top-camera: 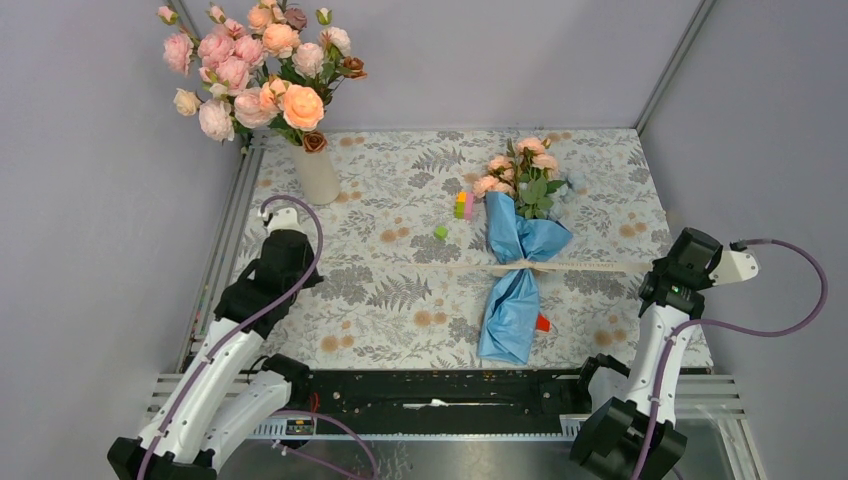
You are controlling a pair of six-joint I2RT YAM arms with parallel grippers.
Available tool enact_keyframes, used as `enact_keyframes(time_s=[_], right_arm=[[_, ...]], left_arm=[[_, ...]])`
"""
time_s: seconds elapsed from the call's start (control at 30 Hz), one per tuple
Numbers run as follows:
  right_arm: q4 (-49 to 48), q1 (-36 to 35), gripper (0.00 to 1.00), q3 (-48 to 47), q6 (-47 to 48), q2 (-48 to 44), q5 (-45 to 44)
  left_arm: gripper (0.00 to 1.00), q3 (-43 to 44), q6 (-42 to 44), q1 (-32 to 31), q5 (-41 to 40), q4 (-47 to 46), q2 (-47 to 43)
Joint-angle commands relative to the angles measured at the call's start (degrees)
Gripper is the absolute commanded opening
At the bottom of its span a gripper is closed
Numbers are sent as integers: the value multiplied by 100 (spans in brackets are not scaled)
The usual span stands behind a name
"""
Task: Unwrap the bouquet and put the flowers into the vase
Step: Untie the ribbon from the wrapping paper.
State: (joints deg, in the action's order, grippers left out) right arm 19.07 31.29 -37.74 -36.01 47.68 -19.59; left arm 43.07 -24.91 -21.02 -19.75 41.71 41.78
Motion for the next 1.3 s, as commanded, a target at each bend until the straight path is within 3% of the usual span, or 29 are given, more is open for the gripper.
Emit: enact_keyframes(time_s=[0.0,0.67,1.27], right_arm=[[49,94,0,-339,92,7,-264],[214,248,0,-720,202,-101,-773],[257,318,0,-1070,173,-83,-984]], left_arm=[[0,335,362,67,-565,55,-110],[0,730,1194,183,-2004,197,-252],[0,1007,1425,203,-2463,196,-311]])
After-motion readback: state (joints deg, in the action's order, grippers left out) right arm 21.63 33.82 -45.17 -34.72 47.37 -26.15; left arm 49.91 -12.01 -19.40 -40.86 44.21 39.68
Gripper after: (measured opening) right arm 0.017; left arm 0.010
